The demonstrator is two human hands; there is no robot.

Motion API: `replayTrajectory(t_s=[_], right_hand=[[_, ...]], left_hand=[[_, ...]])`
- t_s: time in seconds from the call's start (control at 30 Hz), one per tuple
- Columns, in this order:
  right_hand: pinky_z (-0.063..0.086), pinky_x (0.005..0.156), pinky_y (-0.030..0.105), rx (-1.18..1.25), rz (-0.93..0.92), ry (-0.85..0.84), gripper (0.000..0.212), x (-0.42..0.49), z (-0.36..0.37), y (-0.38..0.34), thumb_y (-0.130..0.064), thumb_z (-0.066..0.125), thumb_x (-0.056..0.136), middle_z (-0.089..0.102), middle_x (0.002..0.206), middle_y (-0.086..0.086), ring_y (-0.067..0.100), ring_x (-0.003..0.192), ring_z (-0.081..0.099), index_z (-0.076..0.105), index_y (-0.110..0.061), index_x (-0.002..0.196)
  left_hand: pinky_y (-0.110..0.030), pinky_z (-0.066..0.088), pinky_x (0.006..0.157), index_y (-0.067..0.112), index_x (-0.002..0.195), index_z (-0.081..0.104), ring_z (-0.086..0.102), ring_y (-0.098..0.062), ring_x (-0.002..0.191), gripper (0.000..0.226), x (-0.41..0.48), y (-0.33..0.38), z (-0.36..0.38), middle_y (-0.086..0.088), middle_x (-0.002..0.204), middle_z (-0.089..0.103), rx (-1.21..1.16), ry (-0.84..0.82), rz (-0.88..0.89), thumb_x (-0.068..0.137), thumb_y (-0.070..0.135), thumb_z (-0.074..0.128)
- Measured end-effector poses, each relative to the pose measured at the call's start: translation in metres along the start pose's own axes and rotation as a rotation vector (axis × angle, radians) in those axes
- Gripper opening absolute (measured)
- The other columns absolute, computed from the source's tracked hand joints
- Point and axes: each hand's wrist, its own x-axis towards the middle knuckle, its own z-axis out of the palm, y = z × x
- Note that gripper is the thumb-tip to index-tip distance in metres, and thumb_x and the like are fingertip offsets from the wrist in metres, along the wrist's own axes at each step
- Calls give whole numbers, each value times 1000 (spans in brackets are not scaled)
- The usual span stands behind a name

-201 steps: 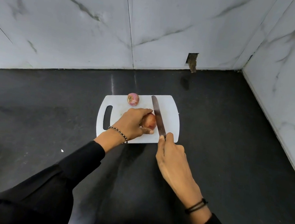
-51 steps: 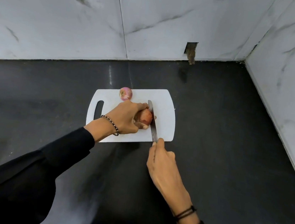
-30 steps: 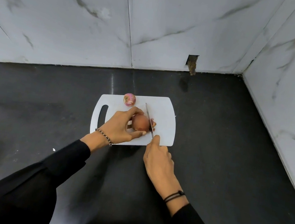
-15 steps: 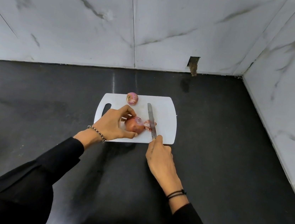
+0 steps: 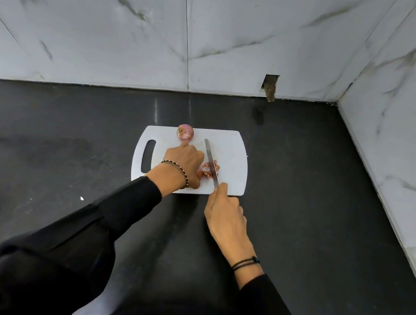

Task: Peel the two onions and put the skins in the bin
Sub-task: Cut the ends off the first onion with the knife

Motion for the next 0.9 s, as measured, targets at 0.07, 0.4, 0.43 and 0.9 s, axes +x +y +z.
replayTrajectory(t_s=[0.07, 0.4, 0.43, 0.9], right_hand=[[47, 71, 39, 8, 3, -2, 22, -1, -2, 1, -32, 32, 111, 49, 99, 5, 22, 85, 56, 38, -16, 125], [48, 77, 45, 92, 56, 36, 17, -2, -7, 10, -30, 27, 110, 49, 103, 11, 30, 90, 54, 35, -15, 111], [50, 78, 46, 93, 56, 46, 18, -1, -8, 11, -30, 27, 110, 51, 105, 12, 31, 91, 56, 35, -15, 110], [53, 81, 48, 179, 101, 61, 28, -3, -16, 21, -36, 25, 110, 53, 110, 13, 32, 94, 60, 41, -13, 111]], left_hand=[[-36, 53, 85, 12, 112, 59, 52, -23, 108, 41, -1, 0, 3, -7, 111, 57, -26, 25, 16, 85, 41, 69], [-17, 40, 81, 15, 119, 63, 54, -13, 96, 58, -23, -29, 16, 5, 104, 56, -686, 180, -10, 72, 43, 83], [-11, 40, 79, 17, 120, 62, 55, -11, 96, 60, -25, -33, 16, 7, 107, 57, -776, 202, -13, 71, 42, 85], [-32, 51, 92, 18, 128, 61, 56, -21, 110, 46, -11, -27, 12, -4, 124, 55, -591, 197, 139, 85, 26, 75]])
